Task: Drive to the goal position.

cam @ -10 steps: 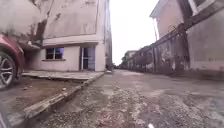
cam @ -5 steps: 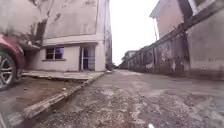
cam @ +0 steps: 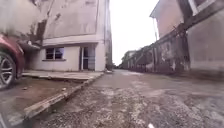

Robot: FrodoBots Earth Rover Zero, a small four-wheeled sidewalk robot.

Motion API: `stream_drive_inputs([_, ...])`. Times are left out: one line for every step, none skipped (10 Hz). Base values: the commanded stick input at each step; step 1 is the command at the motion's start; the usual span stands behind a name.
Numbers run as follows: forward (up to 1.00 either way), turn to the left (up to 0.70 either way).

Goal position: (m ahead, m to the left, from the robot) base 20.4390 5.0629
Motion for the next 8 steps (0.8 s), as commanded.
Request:
stream_drive_inputs([0.85, -0.34])
stream_drive_inputs([0.85, -0.34])
stream_drive_inputs([0.85, -0.34])
stream_drive_inputs([0.85, -0.34])
stream_drive_inputs([0.85, -0.34])
stream_drive_inputs([0.85, -0.34])
stream_drive_inputs([0.85, -0.34])
stream_drive_inputs([0.85, -0.34])
